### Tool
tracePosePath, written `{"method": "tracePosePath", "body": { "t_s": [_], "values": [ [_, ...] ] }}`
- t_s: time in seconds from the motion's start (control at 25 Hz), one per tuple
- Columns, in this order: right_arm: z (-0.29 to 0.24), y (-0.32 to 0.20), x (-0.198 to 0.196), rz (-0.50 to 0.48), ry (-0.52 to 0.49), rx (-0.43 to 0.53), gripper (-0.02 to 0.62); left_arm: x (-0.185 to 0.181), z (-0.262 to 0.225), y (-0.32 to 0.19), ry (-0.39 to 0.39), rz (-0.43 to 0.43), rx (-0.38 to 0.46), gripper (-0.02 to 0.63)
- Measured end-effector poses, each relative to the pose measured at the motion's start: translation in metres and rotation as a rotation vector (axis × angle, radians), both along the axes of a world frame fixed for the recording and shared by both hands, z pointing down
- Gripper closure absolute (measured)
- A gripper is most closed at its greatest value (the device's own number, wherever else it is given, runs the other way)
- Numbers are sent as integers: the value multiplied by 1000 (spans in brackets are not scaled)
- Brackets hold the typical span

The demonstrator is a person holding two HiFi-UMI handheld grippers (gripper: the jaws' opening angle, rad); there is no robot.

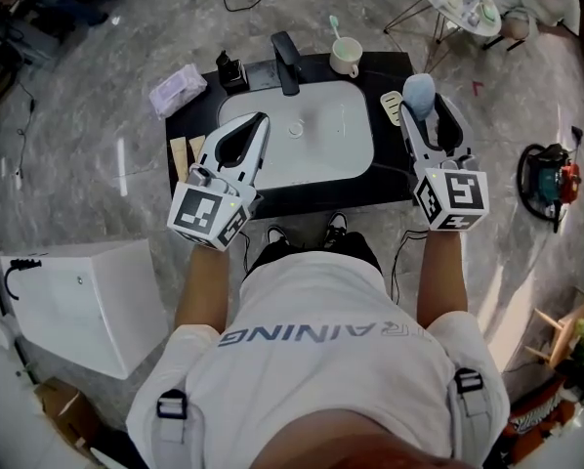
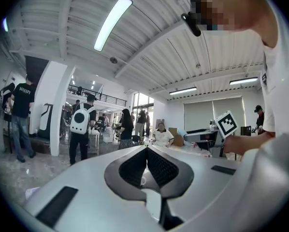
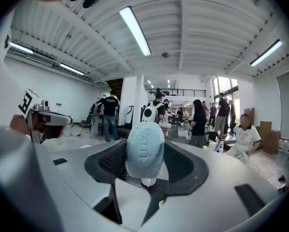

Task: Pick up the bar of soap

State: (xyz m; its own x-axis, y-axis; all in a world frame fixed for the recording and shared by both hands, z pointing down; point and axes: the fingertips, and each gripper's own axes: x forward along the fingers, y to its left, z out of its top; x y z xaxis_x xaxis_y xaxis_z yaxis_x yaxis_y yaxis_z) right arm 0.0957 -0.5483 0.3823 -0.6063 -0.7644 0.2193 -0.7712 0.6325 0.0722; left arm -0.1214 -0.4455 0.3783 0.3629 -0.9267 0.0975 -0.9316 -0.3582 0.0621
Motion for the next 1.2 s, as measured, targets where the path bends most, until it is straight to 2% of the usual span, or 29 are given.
{"method": "tracePosePath", "body": {
  "t_s": [0.24, 0.44, 1.2],
  "values": [
    [-40, 27, -7, -28, -39, 92, 347, -2, -16, 13, -29, 16, 43, 597],
    [-58, 44, -13, -40, -22, 140, 347, -10, -27, 24, -25, 12, 69, 595],
    [-65, 54, -15, -63, -23, 149, 347, -11, -39, 33, -22, 0, 95, 597]
  ]
}}
